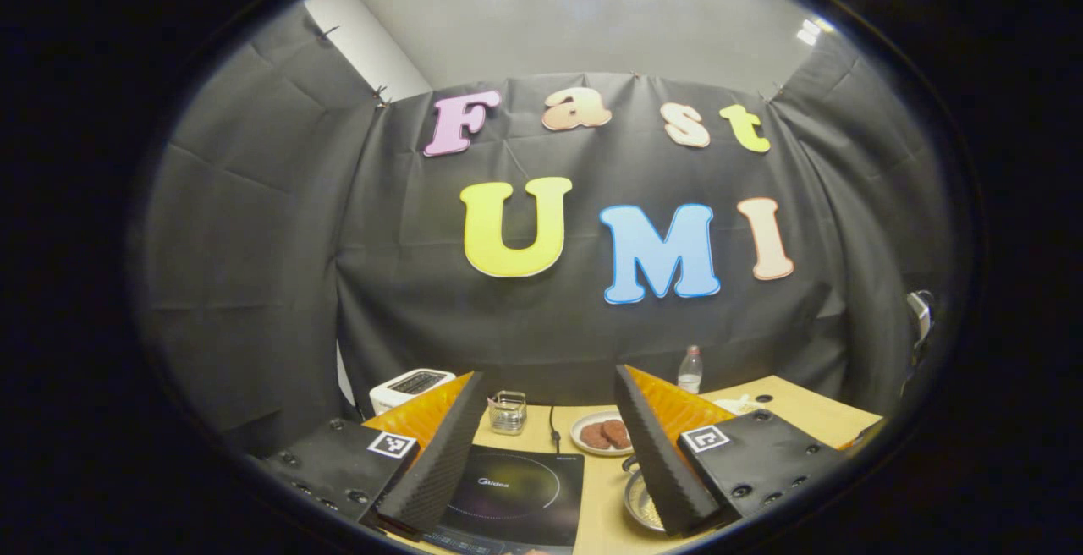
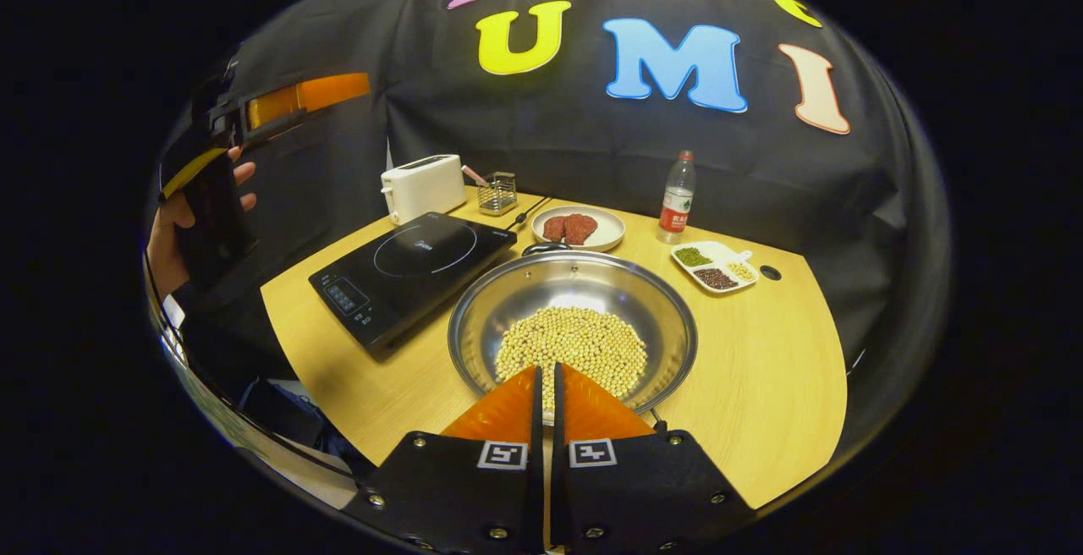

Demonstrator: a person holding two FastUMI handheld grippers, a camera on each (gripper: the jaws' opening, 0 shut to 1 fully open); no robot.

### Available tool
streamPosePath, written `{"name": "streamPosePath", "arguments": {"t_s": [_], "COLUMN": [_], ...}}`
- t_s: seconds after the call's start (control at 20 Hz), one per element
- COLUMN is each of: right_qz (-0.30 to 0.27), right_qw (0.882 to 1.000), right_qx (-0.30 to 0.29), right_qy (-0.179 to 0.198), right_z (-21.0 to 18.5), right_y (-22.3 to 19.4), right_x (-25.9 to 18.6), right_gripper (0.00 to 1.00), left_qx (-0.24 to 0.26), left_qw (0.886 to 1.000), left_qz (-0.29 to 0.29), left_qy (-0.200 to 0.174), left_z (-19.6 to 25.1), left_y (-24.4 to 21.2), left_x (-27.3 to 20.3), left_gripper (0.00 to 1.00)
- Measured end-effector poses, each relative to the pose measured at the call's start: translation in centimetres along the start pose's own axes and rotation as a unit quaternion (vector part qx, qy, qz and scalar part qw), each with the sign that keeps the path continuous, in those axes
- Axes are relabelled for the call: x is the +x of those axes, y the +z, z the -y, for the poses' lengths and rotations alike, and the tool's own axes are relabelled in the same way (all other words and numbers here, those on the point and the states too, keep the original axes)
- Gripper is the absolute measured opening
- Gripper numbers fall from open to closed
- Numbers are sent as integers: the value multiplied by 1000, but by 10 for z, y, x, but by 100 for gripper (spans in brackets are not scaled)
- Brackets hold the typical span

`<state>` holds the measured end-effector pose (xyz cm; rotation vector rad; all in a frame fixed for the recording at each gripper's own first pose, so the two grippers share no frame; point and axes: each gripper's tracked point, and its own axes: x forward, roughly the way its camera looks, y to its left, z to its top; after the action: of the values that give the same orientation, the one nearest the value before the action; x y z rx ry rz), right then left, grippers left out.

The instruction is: First push the handle of the pot to place it horizontally, then grasp the pot with both hands and set it on the induction cooktop.

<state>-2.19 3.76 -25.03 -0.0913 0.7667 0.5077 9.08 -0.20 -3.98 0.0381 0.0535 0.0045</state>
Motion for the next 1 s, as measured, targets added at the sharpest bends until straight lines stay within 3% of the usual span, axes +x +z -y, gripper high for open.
{"name": "streamPosePath", "arguments": {"t_s": [0.25, 0.5, 1.0], "right_qz": [-70, -109, -109], "right_qw": [997, 993, 993], "right_qx": [12, 18, 37], "right_qy": [37, 45, 32], "right_z": [-2, 6, 23], "right_y": [-41, -68, -77], "right_x": [8, 16, 22], "right_gripper": [4, 4, 1], "left_qx": [1, 11, 8], "left_qw": [1000, 1000, 1000], "left_qz": [-8, -14, -20], "left_qy": [7, 10, 15], "left_z": [8, 15, 29], "left_y": [-4, -9, -13], "left_x": [2, 2, 2], "left_gripper": [100, 100, 99]}}
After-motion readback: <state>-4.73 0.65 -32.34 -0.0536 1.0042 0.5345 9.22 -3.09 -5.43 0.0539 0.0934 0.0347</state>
